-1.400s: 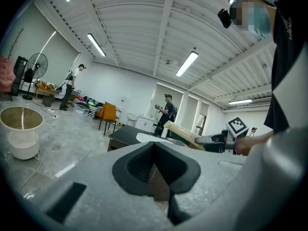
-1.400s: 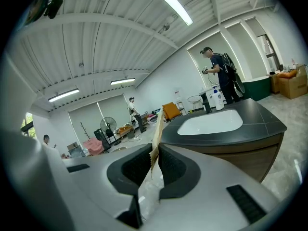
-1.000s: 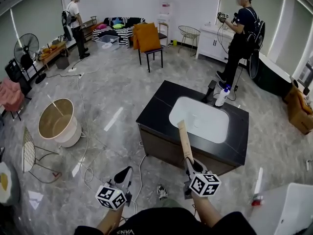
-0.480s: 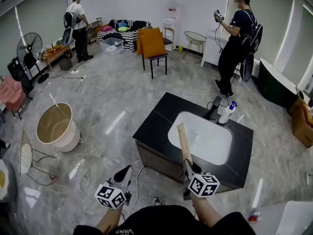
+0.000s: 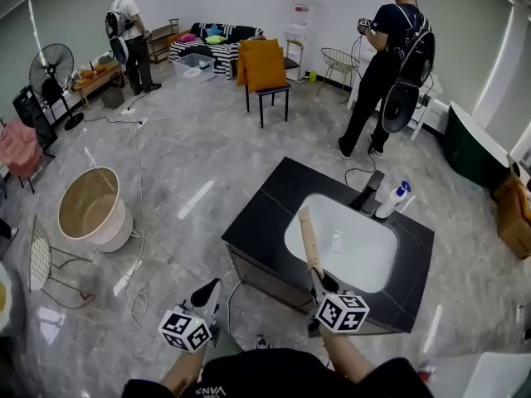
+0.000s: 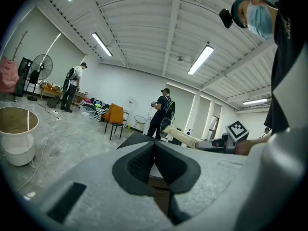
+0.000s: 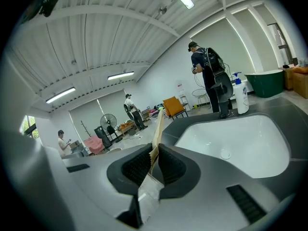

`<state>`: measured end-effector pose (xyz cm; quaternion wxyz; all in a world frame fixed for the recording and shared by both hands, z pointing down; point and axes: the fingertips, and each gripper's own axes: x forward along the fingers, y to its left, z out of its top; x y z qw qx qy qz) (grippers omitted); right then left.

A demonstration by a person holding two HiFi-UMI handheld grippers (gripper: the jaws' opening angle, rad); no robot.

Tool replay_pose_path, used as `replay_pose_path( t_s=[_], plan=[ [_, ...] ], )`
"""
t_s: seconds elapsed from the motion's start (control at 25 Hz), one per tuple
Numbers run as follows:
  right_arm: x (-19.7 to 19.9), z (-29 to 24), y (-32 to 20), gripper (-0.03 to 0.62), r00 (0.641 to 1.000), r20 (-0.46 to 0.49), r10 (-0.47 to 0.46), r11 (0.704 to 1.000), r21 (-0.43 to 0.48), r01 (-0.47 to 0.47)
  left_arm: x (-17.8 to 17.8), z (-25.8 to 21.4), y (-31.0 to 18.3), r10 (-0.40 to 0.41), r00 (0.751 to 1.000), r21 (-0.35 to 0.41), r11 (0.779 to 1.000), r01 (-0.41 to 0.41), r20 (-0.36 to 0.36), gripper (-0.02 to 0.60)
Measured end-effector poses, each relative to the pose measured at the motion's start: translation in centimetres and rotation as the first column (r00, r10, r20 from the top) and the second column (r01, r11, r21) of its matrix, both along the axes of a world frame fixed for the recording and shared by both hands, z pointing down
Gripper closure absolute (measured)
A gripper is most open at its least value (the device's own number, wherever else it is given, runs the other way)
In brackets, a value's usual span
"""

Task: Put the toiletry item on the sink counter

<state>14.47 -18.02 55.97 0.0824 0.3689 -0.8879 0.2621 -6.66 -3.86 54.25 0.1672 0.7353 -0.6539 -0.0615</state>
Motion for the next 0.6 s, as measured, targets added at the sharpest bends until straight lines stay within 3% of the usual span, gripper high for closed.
replay_pose_path(
  t_s=[0.32, 0.6],
  plan=[
    [-3.0, 0.3, -2.1, 0.553, 0.997, -0.006, 0.082, 0.997, -0.009, -0.082, -3.2, -0.2, -5.3, 0.110, 0.994, 0.005, 0.994, -0.110, -0.005, 0.575],
    [-6.7, 0.2, -3.4, 0.553, 0.980, -0.012, 0.197, 0.980, -0.015, -0.197, -7.0, -0.9, -9.4, 0.256, 0.967, -0.007, 0.967, -0.256, 0.010, 0.574]
  ],
)
